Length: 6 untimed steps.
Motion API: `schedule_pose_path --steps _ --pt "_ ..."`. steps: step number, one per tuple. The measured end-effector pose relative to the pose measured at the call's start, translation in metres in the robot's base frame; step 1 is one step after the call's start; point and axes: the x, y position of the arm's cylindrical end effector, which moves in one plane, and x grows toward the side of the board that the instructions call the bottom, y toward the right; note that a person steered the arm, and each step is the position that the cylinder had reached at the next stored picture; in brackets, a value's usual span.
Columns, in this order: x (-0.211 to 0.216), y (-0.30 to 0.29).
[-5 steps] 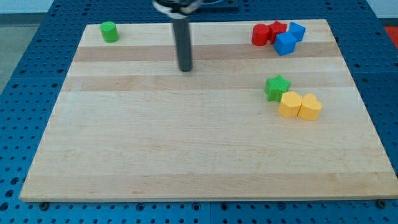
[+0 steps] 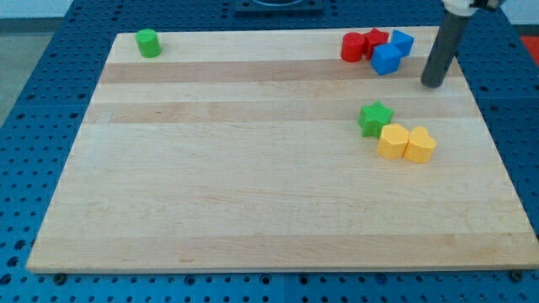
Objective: Slide the green circle closer to the blue cube
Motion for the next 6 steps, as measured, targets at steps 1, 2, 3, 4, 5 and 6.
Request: schedule_pose_path --steps 1,2,3,4,5,6 --pt "-0.033 0.000" --pt "-0.060 0.000" --pt "-0.073 0.000" --pt "-0.075 -0.003" --pt "-0.075 -0.007" --pt "-0.081 -0.013"
